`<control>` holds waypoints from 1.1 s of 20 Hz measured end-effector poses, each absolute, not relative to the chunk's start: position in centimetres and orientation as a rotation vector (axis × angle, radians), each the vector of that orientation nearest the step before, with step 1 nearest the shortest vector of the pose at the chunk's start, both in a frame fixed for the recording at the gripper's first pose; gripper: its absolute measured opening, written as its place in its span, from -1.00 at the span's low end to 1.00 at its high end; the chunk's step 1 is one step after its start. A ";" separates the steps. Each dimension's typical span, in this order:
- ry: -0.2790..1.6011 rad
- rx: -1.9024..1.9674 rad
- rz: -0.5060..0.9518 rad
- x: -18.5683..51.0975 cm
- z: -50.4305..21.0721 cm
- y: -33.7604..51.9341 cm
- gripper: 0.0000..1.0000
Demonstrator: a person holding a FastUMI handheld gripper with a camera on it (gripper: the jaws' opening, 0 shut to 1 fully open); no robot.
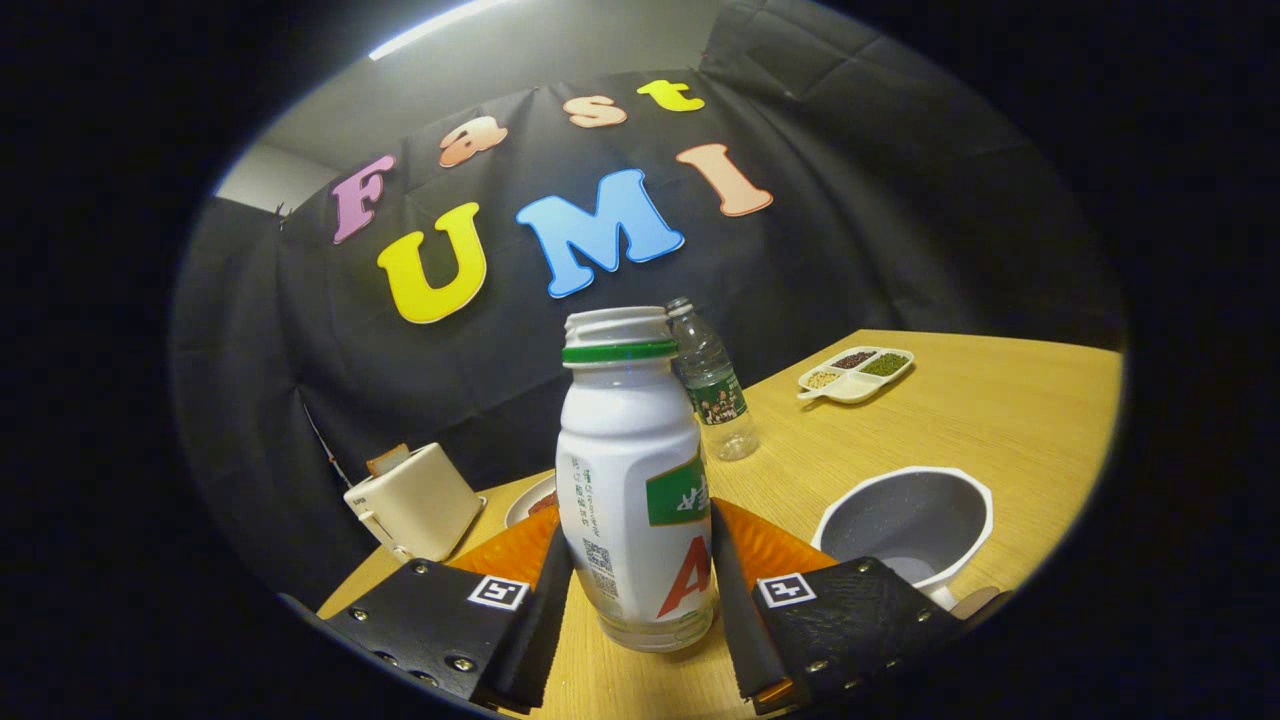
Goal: Take the bottle from table, then pour the juice into the cup, finally place the bottle on the coaster
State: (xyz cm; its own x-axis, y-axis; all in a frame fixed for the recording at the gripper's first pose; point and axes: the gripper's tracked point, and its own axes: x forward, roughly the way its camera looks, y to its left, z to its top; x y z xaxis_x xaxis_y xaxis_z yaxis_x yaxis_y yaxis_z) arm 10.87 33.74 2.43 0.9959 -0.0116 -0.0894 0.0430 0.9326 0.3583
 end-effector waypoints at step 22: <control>0.092 0.092 0.036 14.3 0.0 36.8 0.37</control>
